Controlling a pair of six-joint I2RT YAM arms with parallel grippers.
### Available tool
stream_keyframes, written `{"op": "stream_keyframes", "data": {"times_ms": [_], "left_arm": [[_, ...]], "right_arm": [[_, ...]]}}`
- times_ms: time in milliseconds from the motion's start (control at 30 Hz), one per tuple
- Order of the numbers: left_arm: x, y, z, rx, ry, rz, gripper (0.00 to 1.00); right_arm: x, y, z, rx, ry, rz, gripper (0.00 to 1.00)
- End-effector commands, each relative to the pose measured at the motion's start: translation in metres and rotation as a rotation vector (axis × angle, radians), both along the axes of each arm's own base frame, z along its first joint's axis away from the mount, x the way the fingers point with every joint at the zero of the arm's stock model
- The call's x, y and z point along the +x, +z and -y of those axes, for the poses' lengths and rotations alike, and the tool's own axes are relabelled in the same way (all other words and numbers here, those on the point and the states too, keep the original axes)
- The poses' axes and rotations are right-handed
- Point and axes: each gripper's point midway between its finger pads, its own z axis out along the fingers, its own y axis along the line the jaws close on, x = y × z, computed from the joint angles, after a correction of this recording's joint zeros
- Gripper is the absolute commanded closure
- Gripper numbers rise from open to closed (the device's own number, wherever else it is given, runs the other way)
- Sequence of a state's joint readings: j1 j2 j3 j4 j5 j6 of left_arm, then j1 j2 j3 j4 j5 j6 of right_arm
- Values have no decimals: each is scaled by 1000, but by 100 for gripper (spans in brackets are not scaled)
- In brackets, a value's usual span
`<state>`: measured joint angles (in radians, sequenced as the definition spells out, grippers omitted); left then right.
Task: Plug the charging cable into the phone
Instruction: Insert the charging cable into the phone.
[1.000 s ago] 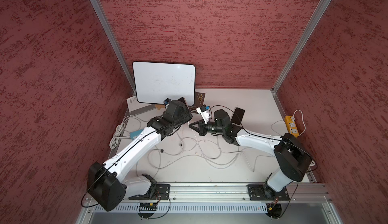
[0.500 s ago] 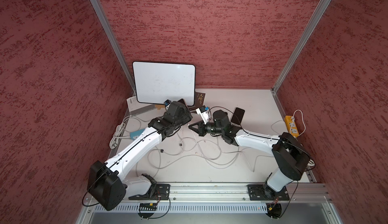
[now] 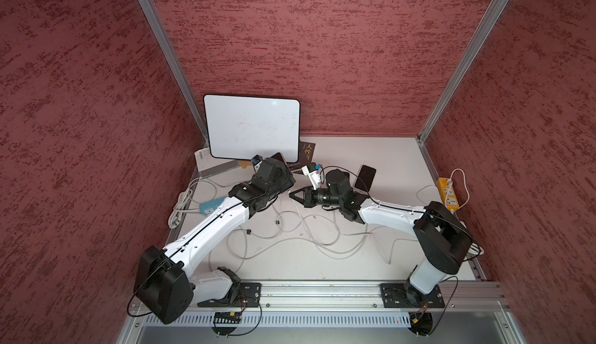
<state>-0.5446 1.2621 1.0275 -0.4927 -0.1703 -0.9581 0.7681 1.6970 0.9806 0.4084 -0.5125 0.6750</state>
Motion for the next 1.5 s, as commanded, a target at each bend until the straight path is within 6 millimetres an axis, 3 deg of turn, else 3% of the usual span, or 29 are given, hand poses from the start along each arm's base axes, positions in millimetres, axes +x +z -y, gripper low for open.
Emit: {"op": "stream_keyframes", "data": {"times_ms": [0,767,967,1100,1133,1200,1333,1467], "left_arm": [[-7,6,8,-30,-34,16,100],[-18,-21,23,-10,-69,-51,100],[-17,-19,17,10,-44,-47,100],[-10,-14,9,12,-3,-42,100],[-8,-13,7,10,9,-43,100],[-4,-15,2,16,33,-49,100],[6,-24,-2,22,71,-54,100],[18,-41,-9,40,114,-100,100]], "right_arm": [[31,29,2,70,-99,66,100],[67,49,1,127,-169,154,100],[61,48,2,129,-131,148,100],[54,38,10,99,-128,155,57],[52,34,13,89,-128,151,51],[46,28,18,79,-121,142,43],[25,9,33,25,-92,94,37],[8,-20,63,-84,-145,48,35]]}}
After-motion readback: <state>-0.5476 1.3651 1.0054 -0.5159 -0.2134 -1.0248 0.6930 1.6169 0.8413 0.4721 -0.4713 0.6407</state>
